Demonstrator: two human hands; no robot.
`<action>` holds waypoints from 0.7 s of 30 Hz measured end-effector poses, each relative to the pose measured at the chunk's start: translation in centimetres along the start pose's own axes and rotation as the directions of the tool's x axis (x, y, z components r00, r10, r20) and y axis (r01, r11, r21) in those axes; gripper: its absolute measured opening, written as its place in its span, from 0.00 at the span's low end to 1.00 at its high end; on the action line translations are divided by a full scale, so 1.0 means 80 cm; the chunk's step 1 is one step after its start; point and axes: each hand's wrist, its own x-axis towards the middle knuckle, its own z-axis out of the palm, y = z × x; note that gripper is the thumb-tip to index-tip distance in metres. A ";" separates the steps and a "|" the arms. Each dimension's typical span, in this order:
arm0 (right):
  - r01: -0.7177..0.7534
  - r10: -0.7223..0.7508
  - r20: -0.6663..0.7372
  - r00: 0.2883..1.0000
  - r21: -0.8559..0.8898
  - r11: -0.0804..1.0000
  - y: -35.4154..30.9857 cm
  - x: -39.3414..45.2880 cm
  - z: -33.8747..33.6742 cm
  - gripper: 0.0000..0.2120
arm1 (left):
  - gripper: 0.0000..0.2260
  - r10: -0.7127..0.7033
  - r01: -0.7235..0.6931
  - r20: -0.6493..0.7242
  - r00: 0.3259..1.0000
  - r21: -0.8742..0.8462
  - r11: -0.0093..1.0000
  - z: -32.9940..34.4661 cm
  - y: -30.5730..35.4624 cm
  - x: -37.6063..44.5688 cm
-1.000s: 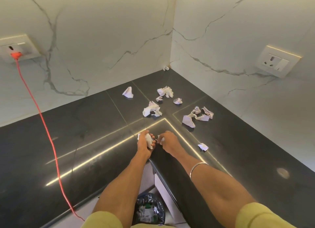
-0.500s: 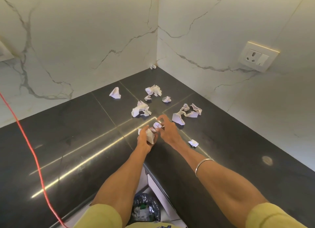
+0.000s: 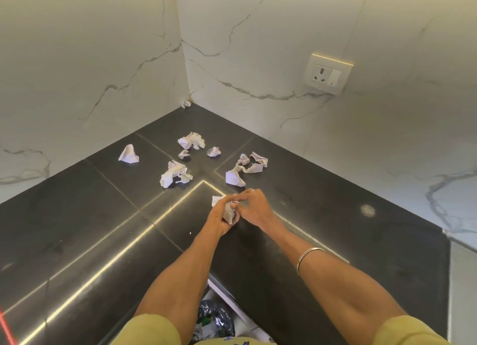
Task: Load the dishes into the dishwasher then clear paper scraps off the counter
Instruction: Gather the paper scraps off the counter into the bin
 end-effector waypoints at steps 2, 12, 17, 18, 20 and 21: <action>0.029 -0.029 -0.014 0.999 0.005 1.000 0.009 -0.008 -0.014 0.08 | 0.04 0.002 -0.001 -0.027 1.000 0.035 0.999 0.014 -0.005 0.003; -0.118 0.130 -0.312 0.941 0.056 0.991 0.052 -0.033 -0.039 0.13 | 0.11 0.027 -0.012 -0.100 0.995 0.148 0.989 0.055 -0.017 0.024; -0.155 0.148 -0.070 0.987 -0.104 0.982 0.092 -0.042 -0.017 0.12 | 0.11 0.036 -0.009 -0.133 0.990 0.196 0.981 0.038 -0.015 0.024; -0.133 0.127 -0.056 0.990 -0.125 0.983 0.096 -0.043 -0.013 0.14 | 0.11 0.032 -0.005 -0.132 0.991 0.198 0.980 0.035 -0.015 0.022; -0.103 0.097 -0.045 0.994 -0.147 0.984 0.096 -0.044 -0.010 0.11 | 0.10 0.019 0.005 -0.117 0.993 0.208 0.978 0.032 -0.017 0.020; -0.103 0.098 -0.043 0.994 -0.141 0.985 0.093 -0.044 -0.011 0.10 | 0.10 0.014 0.010 -0.111 0.994 0.213 0.977 0.031 -0.017 0.019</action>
